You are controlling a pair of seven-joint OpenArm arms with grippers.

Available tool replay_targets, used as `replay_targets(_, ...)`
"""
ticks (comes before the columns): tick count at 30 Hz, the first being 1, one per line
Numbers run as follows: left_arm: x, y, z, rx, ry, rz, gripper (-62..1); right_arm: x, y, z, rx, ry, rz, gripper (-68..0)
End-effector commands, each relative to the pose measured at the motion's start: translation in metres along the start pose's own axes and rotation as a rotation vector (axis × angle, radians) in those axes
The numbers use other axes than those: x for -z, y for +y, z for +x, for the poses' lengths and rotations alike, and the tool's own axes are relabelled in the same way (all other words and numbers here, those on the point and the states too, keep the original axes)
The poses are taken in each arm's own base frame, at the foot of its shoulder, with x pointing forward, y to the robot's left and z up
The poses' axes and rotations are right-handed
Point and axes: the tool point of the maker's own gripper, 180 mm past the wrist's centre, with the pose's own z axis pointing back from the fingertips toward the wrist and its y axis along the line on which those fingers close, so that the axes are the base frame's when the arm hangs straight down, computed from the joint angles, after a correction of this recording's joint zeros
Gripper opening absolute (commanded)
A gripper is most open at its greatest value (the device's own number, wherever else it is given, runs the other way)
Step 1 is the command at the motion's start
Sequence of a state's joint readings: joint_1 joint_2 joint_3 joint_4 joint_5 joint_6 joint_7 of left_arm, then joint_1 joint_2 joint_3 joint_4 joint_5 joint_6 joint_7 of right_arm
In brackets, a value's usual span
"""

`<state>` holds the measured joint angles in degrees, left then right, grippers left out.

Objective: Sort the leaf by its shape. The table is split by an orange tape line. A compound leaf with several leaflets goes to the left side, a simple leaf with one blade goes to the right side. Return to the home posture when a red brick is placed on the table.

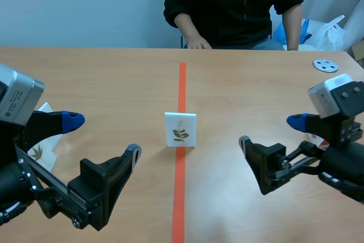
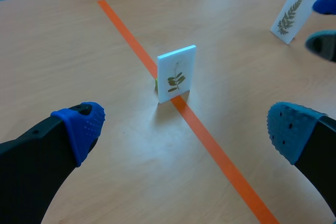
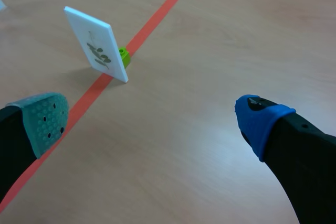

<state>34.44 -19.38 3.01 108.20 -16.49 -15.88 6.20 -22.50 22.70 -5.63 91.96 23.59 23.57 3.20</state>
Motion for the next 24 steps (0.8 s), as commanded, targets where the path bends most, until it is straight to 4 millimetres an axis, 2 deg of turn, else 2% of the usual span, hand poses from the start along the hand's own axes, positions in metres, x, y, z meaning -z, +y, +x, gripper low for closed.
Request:
replay_targets(1, -0.001, 0.001, 0.004, -0.006, -0.019, 0.004, 1.4, 0.009, -0.001, 0.014, -0.035, -0.052, 0.017, 0.4)
replay_targets(6, -0.001, 0.001, 0.004, -0.006, -0.019, 0.004, 1.4, 0.037, 0.009, 0.002, -0.094, -0.061, 0.078, 0.4)
replay_targets(13, -0.001, 0.001, 0.004, -0.006, -0.019, 0.004, 1.4, 0.076, 0.012, -0.009, -0.131, -0.065, 0.097, 0.4)
replay_targets(24, 0.0, 0.001, 0.005, -0.005, -0.02, 0.005, 1.4, 0.132, 0.045, -0.004, -0.186, -0.072, 0.159, 0.4)
